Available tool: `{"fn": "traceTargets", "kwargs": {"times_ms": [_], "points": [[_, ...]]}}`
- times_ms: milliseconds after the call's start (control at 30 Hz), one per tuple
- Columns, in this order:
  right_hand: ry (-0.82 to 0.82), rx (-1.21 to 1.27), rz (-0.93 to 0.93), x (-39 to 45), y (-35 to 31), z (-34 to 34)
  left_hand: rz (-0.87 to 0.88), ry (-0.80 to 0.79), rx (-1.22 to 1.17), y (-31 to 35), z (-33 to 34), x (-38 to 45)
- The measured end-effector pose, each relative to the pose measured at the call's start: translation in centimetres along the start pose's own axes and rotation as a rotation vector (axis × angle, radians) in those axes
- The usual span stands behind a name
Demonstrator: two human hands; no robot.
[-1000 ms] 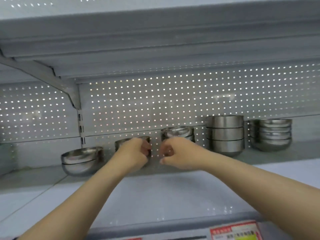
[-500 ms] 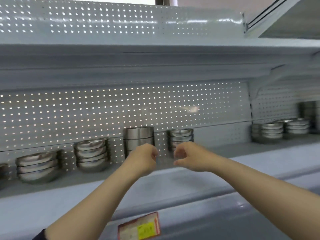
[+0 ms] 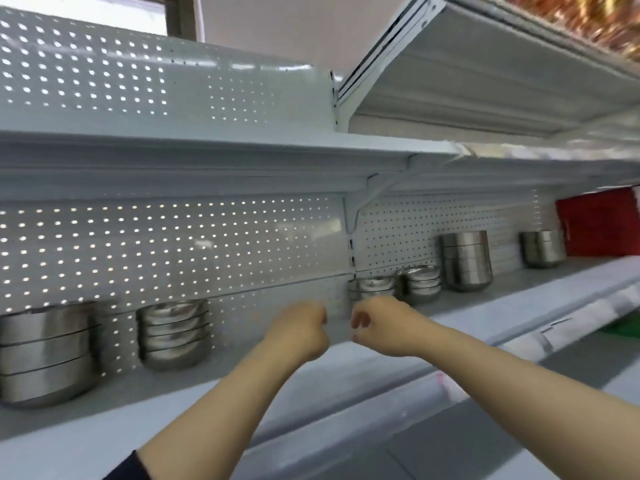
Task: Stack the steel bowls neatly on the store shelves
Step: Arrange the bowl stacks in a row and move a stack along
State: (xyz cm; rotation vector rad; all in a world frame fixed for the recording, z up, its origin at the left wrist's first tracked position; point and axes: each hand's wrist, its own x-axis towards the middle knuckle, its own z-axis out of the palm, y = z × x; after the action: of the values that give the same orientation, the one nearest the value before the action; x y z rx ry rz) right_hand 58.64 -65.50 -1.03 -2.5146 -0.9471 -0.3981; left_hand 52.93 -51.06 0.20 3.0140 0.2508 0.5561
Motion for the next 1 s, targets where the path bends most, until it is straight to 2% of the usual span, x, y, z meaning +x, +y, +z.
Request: {"fn": "traceTargets", "kwargs": {"times_ms": [300, 467, 733, 1000], "points": [[0.107, -0.053, 0.199, -2.9, 17.2, -5.6, 0.292, -0.018, 0.111, 16.1, 4.4, 8.3], [0.124, -0.074, 0.224, -1.4, 26.0, -7.4, 0.358, -0.001, 0.192, 22.3, 6.3, 14.1], [0.091, -0.124, 0.212, 4.0, 39.0, -11.6, 0.345, -0.053, 0.228, 31.1, 9.6, 24.3], [0.088, -0.032, 0.174, 8.2, 50.8, -14.0, 0.277, -0.015, 0.205, 37.6, 13.7, 31.4]]}}
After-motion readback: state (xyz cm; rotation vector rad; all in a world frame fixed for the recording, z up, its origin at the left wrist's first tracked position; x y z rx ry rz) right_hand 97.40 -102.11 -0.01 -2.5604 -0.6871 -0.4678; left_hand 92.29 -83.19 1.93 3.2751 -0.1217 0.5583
